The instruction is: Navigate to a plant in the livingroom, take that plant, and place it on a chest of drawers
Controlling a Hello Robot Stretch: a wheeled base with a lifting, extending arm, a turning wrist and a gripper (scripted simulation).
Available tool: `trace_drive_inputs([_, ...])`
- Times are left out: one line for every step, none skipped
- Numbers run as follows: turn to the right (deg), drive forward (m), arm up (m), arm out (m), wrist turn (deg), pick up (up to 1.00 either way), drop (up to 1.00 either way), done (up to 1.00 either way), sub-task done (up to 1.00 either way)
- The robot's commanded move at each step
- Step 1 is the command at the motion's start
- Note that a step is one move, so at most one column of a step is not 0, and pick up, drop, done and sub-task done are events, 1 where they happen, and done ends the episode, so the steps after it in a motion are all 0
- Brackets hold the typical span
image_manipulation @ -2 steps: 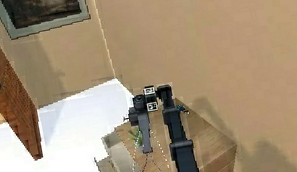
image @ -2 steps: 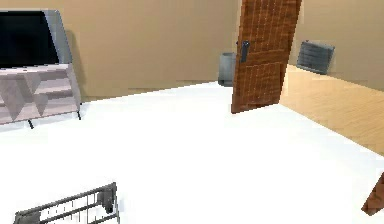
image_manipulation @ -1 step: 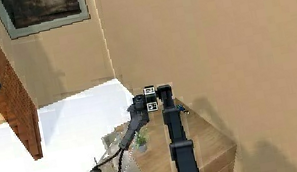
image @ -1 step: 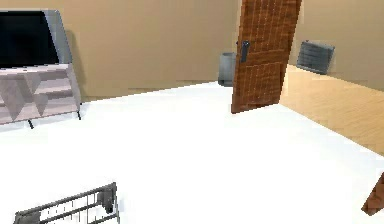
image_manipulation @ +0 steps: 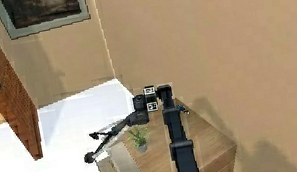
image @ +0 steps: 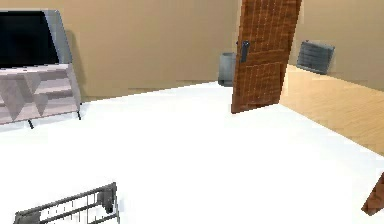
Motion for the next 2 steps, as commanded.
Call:
trace_drive_inputs([0.0, 0.0, 0.0, 0.0, 45.0, 0.0, 0.0, 0.0, 0.0])
trace_drive_inputs([0.0, 0.0, 0.0, 0.0, 21.0, 0.0, 0.0, 0.0, 0.0])
